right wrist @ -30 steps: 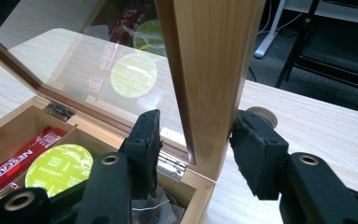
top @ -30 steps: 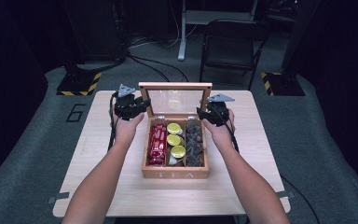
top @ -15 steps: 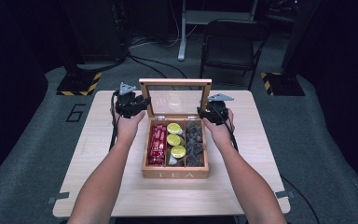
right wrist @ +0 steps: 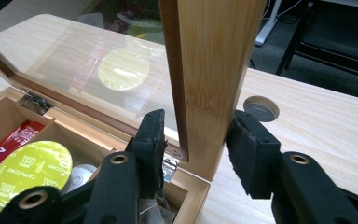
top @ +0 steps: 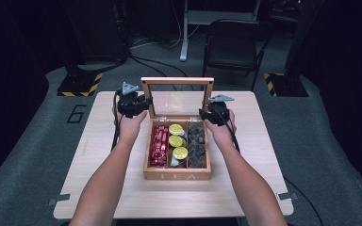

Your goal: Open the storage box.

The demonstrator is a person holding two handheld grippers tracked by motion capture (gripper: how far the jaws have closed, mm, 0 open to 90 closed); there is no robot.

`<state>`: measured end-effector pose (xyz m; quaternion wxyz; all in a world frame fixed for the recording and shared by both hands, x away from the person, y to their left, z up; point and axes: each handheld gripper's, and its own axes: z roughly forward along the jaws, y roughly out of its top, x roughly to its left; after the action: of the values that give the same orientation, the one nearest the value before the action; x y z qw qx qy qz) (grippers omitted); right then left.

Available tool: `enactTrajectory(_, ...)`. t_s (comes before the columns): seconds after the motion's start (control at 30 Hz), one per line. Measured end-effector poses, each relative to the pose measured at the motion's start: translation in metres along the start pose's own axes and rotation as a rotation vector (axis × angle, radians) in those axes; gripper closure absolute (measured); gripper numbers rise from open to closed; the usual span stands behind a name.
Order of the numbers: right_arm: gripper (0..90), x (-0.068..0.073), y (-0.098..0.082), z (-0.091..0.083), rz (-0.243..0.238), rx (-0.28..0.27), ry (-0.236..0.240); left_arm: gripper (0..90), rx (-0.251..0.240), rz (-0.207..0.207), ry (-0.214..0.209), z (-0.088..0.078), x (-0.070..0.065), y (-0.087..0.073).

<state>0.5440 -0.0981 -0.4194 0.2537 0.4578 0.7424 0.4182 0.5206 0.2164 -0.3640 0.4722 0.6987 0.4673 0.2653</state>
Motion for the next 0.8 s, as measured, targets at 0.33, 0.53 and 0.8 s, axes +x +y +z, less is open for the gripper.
enactTrajectory(0.33, 63.1, -0.0039, -0.0035, 0.0009, 0.008, 0.020, 0.007, 63.9, 0.000, 0.001, -0.006, 0.0002, 0.0008, -0.0001)
enactTrajectory(0.53, 63.8, -0.0052, -0.0048, 0.0010, 0.010, 0.018, 0.010, 64.0, 0.002, 0.006, -0.003, 0.0001, 0.0006, 0.0000)
enactTrajectory(0.8, 64.0, -0.0054, -0.0050, 0.0012, 0.014, 0.016, 0.010, 63.9, 0.000, 0.010, -0.001, 0.0005, 0.0004, -0.0001)
